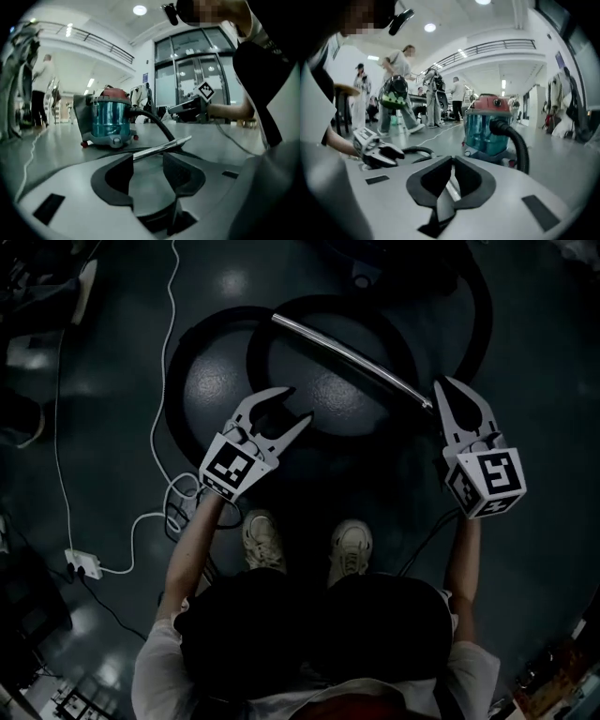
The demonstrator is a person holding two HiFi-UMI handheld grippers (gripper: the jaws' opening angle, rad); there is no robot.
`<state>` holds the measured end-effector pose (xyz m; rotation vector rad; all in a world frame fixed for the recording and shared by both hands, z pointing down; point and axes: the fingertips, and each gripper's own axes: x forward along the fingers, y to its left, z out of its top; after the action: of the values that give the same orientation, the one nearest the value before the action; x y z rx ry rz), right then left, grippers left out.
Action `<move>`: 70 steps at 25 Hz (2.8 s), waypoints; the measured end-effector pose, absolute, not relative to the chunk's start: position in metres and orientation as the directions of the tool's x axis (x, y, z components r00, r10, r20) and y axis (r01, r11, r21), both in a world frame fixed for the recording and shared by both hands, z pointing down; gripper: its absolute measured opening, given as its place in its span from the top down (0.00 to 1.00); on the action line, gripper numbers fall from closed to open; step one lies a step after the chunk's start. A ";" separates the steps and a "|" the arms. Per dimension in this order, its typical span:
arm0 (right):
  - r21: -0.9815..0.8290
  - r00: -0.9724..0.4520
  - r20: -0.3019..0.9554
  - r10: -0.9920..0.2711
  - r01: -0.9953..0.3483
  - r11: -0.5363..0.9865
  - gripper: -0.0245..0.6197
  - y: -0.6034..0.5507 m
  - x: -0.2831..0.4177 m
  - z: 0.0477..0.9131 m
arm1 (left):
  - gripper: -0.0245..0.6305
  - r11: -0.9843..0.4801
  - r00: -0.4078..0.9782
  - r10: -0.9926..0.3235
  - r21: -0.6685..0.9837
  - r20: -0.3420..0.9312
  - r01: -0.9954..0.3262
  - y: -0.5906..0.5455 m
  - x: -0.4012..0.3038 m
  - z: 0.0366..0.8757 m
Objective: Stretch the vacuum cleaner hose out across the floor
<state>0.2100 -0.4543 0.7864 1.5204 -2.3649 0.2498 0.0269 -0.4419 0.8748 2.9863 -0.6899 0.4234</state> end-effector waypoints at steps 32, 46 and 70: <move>-0.067 -0.329 0.447 -0.832 -0.940 0.336 0.94 -0.402 0.192 0.859 | 0.74 -0.586 0.325 -0.760 -0.809 0.564 0.034 -0.697 -0.078 0.867; -0.078 -0.368 0.573 -0.732 -0.914 0.398 0.94 -0.433 0.157 0.914 | 0.74 -0.570 -0.288 -0.644 -0.696 0.709 -0.436 -0.720 -0.371 0.959; -0.341 -0.328 0.586 -0.741 -0.929 0.142 0.94 -0.437 0.184 0.937 | 0.56 -0.343 -0.331 -0.528 -0.552 0.783 -0.760 -0.713 -0.386 1.022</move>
<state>0.1839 -0.4365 0.9372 1.6239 -2.1448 0.9695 -0.3861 -0.7130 1.0215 1.6866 -1.6703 1.7417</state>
